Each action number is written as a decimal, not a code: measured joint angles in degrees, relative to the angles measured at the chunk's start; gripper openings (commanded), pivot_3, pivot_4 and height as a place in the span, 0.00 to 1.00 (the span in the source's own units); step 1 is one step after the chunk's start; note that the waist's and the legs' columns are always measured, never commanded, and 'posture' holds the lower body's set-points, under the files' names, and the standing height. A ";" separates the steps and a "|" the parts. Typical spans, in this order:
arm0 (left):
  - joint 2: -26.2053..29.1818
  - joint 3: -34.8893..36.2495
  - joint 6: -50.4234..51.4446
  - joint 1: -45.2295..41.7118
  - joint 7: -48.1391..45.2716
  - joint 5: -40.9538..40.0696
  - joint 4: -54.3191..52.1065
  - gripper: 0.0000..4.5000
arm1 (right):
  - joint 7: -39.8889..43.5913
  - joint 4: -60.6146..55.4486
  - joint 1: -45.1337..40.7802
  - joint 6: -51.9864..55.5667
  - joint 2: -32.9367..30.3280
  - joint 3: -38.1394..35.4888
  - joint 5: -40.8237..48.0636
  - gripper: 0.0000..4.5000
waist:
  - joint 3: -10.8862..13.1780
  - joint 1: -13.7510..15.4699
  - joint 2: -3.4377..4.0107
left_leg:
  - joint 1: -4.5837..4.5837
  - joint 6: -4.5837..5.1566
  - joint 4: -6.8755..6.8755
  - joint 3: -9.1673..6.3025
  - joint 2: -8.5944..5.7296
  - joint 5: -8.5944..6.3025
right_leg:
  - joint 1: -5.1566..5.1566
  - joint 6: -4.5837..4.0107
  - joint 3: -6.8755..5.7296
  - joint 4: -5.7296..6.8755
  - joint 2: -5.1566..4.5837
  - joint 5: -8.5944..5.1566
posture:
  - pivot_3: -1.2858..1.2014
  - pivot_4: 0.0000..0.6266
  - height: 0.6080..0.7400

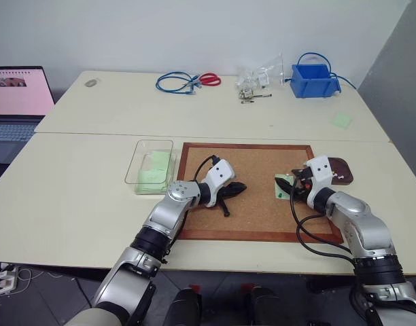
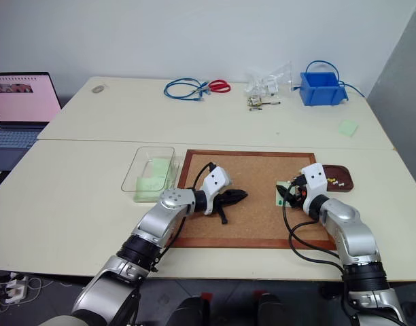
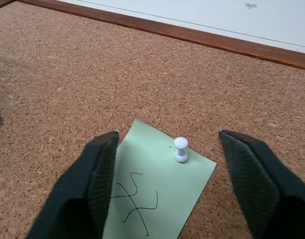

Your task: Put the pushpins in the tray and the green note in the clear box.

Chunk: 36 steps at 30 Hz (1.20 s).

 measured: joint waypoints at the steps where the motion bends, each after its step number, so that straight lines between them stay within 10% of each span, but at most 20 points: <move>1: 0.03 0.04 -0.03 -0.01 -0.02 0.00 0.00 0.00 | 0.06 0.18 0.00 -0.09 0.06 0.00 0.00 0.53 | 0.00 -0.01 0.00 | 0.00 0.00 0.00 0.00 0.00 0.00 | 0.00 0.00 0.00 0.00 0.00 0.00 | 0.52 0.24 1.00; 13: 0.37 -0.02 -0.46 -0.23 -0.27 0.37 0.55 0.00 | 0.42 1.78 -0.07 -1.89 0.09 -0.42 -1.08 0.01 | -0.01 -0.07 0.02 | 0.01 0.00 -0.01 0.01 0.01 0.00 | 0.00 0.00 0.00 0.00 0.01 0.00 | 0.52 0.24 1.00; 36: 0.44 -0.01 -0.45 -1.15 -1.02 0.58 1.59 0.00 | 1.86 -7.14 0.46 1.83 0.78 -3.03 3.38 0.01 | -0.04 -0.06 0.06 | 0.03 0.00 -0.01 -0.04 0.01 0.00 | 0.04 0.00 -0.03 -0.02 0.02 0.00 | 0.52 0.24 1.00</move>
